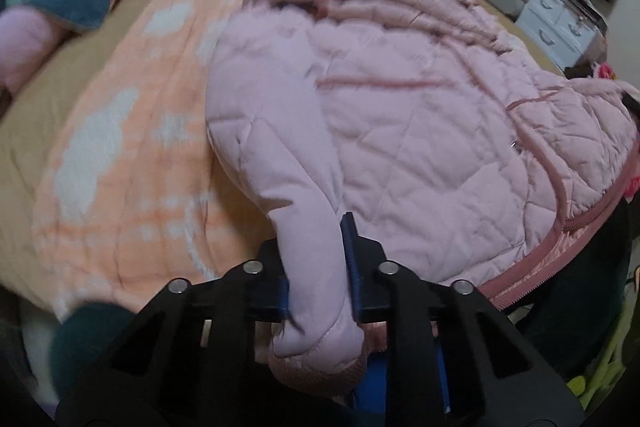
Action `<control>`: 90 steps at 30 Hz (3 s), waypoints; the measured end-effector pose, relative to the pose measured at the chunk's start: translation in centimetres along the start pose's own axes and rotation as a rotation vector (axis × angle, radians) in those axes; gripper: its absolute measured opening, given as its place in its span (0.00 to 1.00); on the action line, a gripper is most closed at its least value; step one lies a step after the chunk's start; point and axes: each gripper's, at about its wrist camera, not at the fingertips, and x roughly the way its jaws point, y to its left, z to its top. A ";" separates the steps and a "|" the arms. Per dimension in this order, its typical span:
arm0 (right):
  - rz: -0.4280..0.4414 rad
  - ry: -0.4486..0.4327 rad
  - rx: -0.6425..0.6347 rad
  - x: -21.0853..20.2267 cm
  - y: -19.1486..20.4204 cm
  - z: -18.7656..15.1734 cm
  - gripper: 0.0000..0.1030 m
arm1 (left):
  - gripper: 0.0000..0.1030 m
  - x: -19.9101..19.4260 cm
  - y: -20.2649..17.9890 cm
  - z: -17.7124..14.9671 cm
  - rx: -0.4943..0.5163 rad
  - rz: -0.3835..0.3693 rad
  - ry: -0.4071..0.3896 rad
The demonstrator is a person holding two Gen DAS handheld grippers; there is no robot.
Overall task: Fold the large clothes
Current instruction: 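Grasp the ribbed hem with the left tool while the right tool grasps it too, then lift the hem with both tools and fold it toward the collar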
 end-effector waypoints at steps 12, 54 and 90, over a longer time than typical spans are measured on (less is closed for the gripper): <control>-0.034 -0.088 0.048 0.2 -0.4 3.0 0.19 | 0.08 -4.3 -1.0 7.3 0.010 -0.039 -0.212; -0.097 -0.162 0.175 3.3 -3.2 13.6 0.18 | 0.09 -5.6 -0.1 21.4 -0.093 0.046 -0.426; 0.171 -0.267 0.499 7.7 -11.1 19.6 0.81 | 0.09 1.2 1.9 28.7 -0.140 0.154 -0.353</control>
